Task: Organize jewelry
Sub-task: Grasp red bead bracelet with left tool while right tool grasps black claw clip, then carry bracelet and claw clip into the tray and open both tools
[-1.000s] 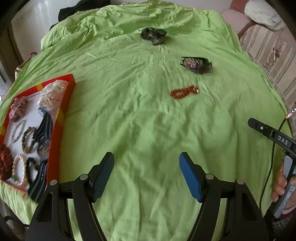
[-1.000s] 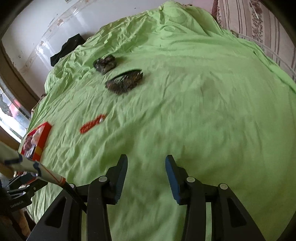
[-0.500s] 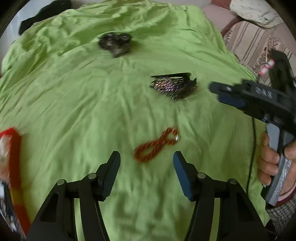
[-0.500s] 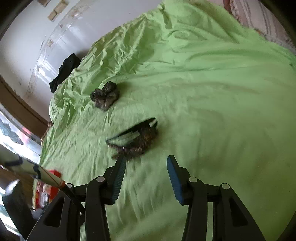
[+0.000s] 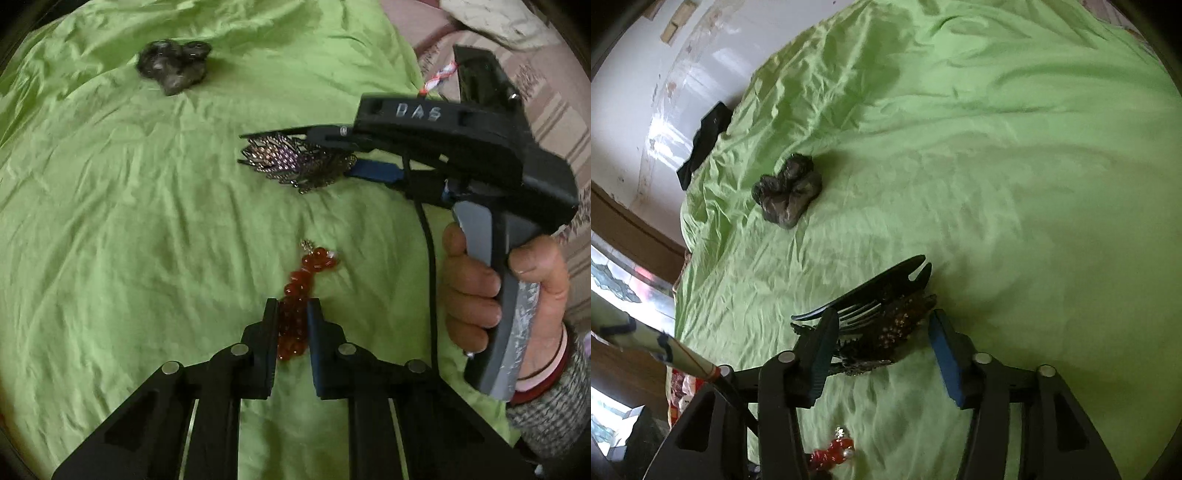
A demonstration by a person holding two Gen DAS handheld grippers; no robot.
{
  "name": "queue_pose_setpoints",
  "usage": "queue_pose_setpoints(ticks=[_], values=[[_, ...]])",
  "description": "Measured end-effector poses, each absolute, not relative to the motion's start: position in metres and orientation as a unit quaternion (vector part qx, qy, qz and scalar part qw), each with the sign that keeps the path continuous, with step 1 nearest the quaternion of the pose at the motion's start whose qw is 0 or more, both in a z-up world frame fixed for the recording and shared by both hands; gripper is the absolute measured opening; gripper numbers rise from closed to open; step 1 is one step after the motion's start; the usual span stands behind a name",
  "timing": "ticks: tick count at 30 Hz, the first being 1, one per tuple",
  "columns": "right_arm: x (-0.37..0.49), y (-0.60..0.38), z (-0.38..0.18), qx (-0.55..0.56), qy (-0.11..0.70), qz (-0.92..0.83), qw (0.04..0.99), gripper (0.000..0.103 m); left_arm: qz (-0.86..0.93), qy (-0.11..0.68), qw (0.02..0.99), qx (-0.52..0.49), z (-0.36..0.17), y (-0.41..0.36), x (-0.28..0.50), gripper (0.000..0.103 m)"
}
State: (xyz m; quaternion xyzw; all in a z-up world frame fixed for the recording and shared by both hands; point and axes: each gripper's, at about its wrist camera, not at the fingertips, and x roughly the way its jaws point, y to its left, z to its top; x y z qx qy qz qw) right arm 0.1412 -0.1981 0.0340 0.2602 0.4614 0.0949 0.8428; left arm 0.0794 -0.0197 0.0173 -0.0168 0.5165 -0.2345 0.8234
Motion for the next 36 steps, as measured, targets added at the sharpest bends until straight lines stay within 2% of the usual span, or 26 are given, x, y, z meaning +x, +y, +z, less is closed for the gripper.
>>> queue_pose_setpoints(ticks=[2,3,5,13,18,20,21,23,34,36], values=[[0.140,-0.198,0.034,0.269,0.467,0.106,0.836,0.019,-0.226,0.510,0.829,-0.026,0.025,-0.016,0.072,0.014],[0.135,-0.198,0.040,0.263,0.462,0.105,0.841,0.017,-0.224,0.506,0.833,-0.031,0.030,-0.013,0.066,0.014],[0.124,-0.197,0.052,0.249,0.450,0.101,0.852,0.014,-0.226,0.499,0.836,-0.037,0.040,-0.008,0.057,0.000],[0.070,-0.185,0.112,0.210,0.420,0.103,0.877,0.014,-0.222,0.453,0.860,-0.075,0.100,0.034,0.004,0.000],[0.031,-0.176,0.135,0.183,0.412,0.094,0.888,0.014,-0.204,0.462,0.861,-0.061,0.110,0.054,-0.015,0.000],[0.012,-0.177,0.138,0.176,0.410,0.088,0.890,0.014,-0.203,0.471,0.856,-0.055,0.103,0.054,-0.016,0.006],[0.003,-0.179,0.137,0.172,0.411,0.083,0.891,0.014,-0.202,0.475,0.855,-0.056,0.098,0.054,-0.014,0.019],[-0.014,-0.183,0.133,0.170,0.414,0.073,0.892,0.014,-0.199,0.479,0.853,-0.062,0.086,0.050,-0.008,0.037],[-0.043,-0.221,0.080,0.209,0.438,0.055,0.873,0.014,-0.211,0.509,0.835,-0.001,0.032,-0.019,0.054,0.037],[-0.043,-0.223,0.077,0.210,0.438,0.055,0.872,0.014,-0.202,0.526,0.826,0.012,0.015,-0.027,0.061,0.033]])
